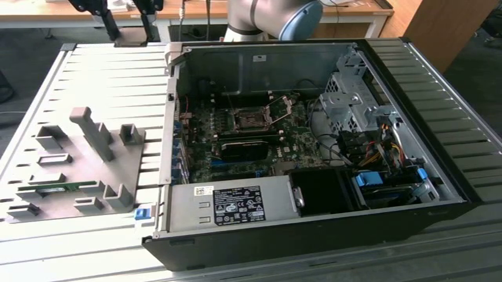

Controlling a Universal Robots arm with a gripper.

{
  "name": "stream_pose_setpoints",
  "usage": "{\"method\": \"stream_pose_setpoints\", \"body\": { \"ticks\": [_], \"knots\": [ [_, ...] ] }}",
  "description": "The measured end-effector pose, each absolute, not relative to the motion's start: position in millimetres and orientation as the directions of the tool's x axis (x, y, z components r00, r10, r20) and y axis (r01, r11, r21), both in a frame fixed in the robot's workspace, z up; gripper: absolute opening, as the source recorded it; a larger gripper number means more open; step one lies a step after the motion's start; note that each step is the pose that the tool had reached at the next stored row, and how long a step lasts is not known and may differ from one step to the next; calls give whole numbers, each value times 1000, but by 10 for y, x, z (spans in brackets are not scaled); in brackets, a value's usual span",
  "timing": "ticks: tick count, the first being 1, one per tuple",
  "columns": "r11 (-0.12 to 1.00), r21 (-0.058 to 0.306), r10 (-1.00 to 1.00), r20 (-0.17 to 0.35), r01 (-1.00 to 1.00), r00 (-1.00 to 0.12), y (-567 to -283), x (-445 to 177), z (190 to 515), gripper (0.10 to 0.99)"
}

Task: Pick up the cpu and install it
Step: 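Pick up the cpu and move it towards the insertion slot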

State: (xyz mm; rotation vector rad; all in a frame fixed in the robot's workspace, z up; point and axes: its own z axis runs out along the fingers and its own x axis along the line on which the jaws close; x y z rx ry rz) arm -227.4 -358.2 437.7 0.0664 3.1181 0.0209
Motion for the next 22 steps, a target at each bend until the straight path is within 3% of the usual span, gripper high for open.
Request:
{"method": "stream_pose_setpoints", "body": {
  "ticks": [22],
  "knots": [
    [999,14,43,-22,42,-999,-3460,-1937,4346,541]
  ]
}}
